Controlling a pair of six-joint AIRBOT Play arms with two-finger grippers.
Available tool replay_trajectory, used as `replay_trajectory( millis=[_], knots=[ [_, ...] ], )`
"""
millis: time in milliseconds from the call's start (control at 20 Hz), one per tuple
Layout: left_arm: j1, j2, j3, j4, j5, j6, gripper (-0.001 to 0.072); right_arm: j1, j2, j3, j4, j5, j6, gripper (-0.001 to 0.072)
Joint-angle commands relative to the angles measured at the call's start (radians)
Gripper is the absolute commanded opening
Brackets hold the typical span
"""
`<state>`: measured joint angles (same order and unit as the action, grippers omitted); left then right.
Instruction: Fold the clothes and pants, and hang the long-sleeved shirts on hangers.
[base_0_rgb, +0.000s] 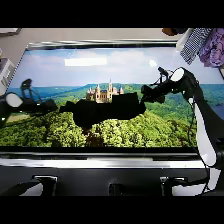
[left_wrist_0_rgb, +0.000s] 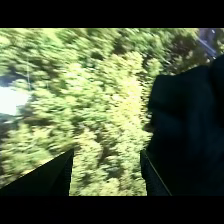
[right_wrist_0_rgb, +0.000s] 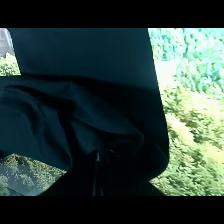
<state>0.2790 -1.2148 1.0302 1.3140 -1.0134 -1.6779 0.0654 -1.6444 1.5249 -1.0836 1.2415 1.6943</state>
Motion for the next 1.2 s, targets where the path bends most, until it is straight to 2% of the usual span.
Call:
replay_trajectory(
  millis=[0,50,200,350,600,850,900,1100,1150],
  knots=[
    [0.148,0.1,-0.034,-0.131,-0.092,0.134,0.048,0.001,0.001,0.0,0.003,0.024,-0.013,0.0029],
    [0.184,0.129,-0.084,-0.237,-0.075,0.167,0.048,0.001,0.001,0.0,0.004,0.028,-0.015,0.0029],
    [0.198,0.145,-0.281,-0.581,-0.034,0.377,0.048,0.001,0.001,0.0,0.004,0.035,-0.015,0.0029],
    [0.108,0.102,-0.422,-0.755,0.076,0.471,0.0478,0.0,0.001,0.0,0.006,0.039,-0.027,0.0029],
    [-0.108,-0.05,-0.435,-0.798,0.247,0.478,0.0471,0.001,0.001,0.0,0.024,0.054,-0.022,0.0029],
    [-0.19,-0.149,-0.414,-0.816,0.332,0.474,0.0449,0.001,0.009,0.0,0.059,0.088,-0.022,0.0029],
    [-0.191,-0.157,-0.412,-0.822,0.346,0.474,0.0418,0.001,0.016,0.0,0.059,0.089,-0.022,0.0029],
    [-0.185,-0.159,-0.375,-0.826,0.357,0.474,0.0017,0.001,0.055,0.0,0.058,0.088,-0.023,0.0028],
    [-0.177,-0.155,-0.349,-0.825,0.336,0.475,0.0016,0.001,0.068,0.0,0.058,0.088,-0.023,0.0028]
  ],
)
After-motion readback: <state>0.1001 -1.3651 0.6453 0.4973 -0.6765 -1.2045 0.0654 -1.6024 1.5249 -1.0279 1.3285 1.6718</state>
